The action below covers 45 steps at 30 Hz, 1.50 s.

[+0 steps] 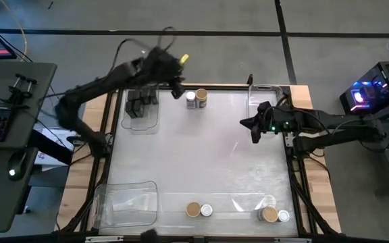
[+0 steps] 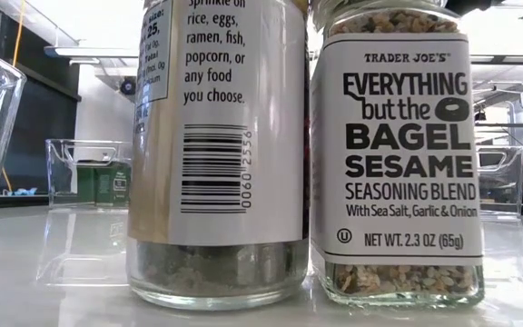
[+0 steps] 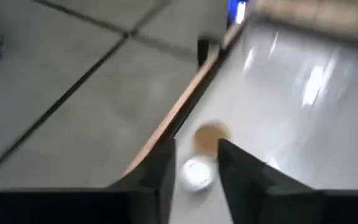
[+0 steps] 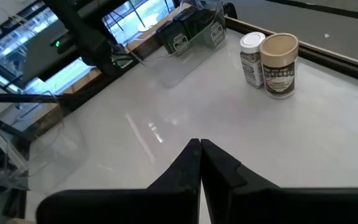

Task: Sort spices by type
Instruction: Put the top white seasoning bottle into the bottom transparent bin

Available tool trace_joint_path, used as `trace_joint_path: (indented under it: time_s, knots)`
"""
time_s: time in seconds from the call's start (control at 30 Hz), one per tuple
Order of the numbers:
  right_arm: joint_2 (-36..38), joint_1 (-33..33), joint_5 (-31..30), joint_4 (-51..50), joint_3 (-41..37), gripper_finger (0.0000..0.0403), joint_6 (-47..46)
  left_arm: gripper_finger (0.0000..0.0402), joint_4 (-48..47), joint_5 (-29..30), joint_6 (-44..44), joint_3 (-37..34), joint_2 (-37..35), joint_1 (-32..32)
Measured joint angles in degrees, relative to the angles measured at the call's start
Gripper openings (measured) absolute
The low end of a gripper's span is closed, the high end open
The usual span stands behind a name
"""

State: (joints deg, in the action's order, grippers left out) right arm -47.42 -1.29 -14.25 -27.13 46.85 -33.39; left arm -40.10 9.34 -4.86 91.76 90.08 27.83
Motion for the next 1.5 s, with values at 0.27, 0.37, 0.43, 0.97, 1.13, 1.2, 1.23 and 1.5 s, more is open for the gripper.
trace_joint_path:
  time_s: [0.27, 0.37, 0.43, 0.97, 1.13, 1.2, 1.23, 1.5]
  knots:
    - [0.0, -0.7, 0.9, -0.6, 0.0, 0.0029, 1.3, 0.0214, -19.3, -2.4, -4.5, 15.8, 18.4, 2.3]
    - [0.0, -0.7, 1.0, -1.0, 0.0, 0.0036, 1.5, 0.0233, -18.4, -8.8, -6.4, 15.8, 22.3, 2.1]
    - [0.0, -0.7, 1.0, -1.0, 0.0, 0.0038, 2.0, 0.0239, -18.1, -9.7, -10.4, 15.8, 24.2, 1.8]
    - [0.0, -0.7, 1.2, -2.5, 0.0, 0.0039, 3.7, 0.0241, -14.1, -4.9, -30.3, 15.8, 29.2, 2.5]
    - [-0.3, -0.7, 1.3, -3.9, 0.0, 0.0039, 3.3, 0.0241, -14.3, -5.7, -31.6, 15.8, 31.2, 3.4]
    - [-0.6, -0.6, 1.3, -3.7, 0.0, 0.0039, 3.3, 0.0241, -13.8, -6.2, -31.4, 15.8, 31.6, 3.7]
    - [-0.7, -0.6, 1.4, -3.9, 0.0, 0.0039, 3.3, 0.0241, -13.7, -6.5, -31.4, 15.8, 31.9, 3.9]
    - [-1.4, -0.6, 1.4, -3.9, 0.0, 0.0039, 1.7, 0.0241, -14.1, -9.1, -30.7, 15.8, 34.2, 5.0]
